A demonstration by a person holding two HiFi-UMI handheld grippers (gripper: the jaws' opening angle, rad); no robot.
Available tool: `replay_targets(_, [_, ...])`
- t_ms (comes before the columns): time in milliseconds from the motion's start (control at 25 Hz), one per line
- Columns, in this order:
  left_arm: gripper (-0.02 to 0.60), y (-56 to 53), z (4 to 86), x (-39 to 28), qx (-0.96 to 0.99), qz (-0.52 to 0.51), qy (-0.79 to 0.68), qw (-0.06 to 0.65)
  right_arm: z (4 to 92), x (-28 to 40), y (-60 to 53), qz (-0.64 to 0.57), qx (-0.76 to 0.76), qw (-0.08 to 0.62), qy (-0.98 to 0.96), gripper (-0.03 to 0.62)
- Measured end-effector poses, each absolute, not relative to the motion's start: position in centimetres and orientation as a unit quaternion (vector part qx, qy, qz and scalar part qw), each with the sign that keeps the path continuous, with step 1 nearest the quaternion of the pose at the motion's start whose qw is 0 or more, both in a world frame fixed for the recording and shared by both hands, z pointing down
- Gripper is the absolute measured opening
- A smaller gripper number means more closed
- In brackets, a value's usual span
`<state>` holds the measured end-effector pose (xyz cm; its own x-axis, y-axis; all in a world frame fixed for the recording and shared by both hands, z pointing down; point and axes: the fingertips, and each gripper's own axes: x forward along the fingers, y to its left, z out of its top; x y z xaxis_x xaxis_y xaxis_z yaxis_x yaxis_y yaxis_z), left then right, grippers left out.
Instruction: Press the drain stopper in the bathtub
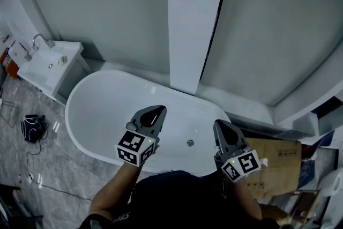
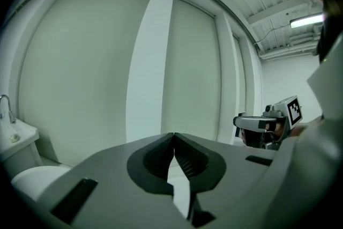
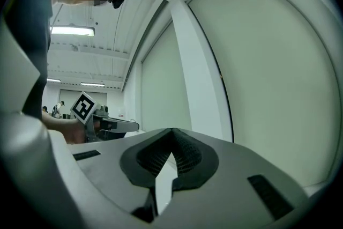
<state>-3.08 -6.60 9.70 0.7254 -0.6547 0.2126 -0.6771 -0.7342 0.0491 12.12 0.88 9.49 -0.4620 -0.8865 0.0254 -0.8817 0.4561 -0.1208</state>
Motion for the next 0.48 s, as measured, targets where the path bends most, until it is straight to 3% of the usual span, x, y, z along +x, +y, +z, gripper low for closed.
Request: replay_targets(480, [0.017, -6.0, 10.9, -2.8, 0.929, 0.095, -0.349, 0.078, 10.5, 12.1, 2.2, -0.075, -0.529, 0.011, 0.845, 0.011])
